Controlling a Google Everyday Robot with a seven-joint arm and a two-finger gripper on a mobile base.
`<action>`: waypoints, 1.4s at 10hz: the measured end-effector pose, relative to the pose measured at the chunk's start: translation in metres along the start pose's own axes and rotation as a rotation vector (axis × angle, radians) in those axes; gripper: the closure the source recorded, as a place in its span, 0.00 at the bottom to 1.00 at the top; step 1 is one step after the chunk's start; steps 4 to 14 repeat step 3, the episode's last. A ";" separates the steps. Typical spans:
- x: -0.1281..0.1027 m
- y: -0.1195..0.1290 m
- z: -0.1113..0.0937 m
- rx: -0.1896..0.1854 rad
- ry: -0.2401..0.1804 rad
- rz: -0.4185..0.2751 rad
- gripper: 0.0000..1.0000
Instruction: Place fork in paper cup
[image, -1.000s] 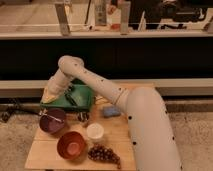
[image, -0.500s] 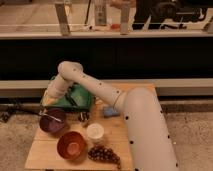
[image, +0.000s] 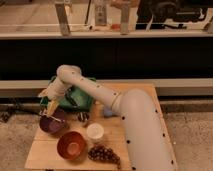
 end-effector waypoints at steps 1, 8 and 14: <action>0.006 -0.001 0.005 -0.001 -0.007 0.010 0.20; 0.011 -0.004 0.015 -0.011 -0.019 0.023 0.20; 0.011 -0.004 0.015 -0.011 -0.019 0.023 0.20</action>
